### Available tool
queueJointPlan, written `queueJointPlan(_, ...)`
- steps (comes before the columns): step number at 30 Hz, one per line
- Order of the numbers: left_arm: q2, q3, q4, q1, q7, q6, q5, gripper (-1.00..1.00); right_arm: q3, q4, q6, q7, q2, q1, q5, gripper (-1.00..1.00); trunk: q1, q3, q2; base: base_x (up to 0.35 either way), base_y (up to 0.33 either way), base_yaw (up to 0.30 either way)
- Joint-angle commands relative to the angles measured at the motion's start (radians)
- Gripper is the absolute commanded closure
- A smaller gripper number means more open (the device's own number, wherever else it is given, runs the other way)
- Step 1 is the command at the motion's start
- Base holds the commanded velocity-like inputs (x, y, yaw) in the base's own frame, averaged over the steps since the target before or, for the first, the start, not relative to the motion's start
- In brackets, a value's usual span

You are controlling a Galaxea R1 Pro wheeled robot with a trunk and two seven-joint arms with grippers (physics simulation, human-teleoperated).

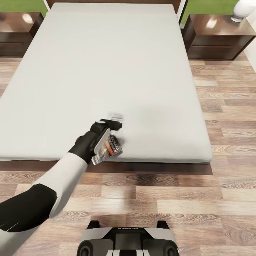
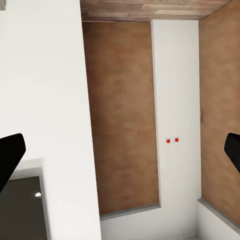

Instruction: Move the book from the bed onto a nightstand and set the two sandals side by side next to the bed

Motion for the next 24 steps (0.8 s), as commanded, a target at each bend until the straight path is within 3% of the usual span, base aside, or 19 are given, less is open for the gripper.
queueJointPlan(1,0.001,-0.003,-0.007,-0.018,0.015,0.004,0.012,-1.0,-0.008,0.001,0.002,-0.003,0.0,0.0,0.011,-1.0,0.0,0.0,0.0,0.0,0.0,0.0)
queueJointPlan(7,0.001,-0.001,-0.031,-0.086,0.069,0.006,0.013,-1.0,-0.008,0.001,0.002,-0.003,0.0,0.0,0.011,-1.0,0.0,0.0,0.0,0.0,0.0,0.0)
queueJointPlan(14,0.002,-0.001,-0.055,-0.108,0.112,0.007,0.012,-1.0,-0.008,0.001,0.002,-0.003,0.0,0.0,0.011,-1.0,0.0,0.0,0.0,0.0,0.0,0.0)
queueJointPlan(24,0.01,0.0,-0.068,-0.145,0.123,0.016,0.01,-1.0,-0.008,0.001,0.002,-0.003,0.0,0.0,0.011,-1.0,0.0,0.0,0.0,0.0,0.0,0.0)
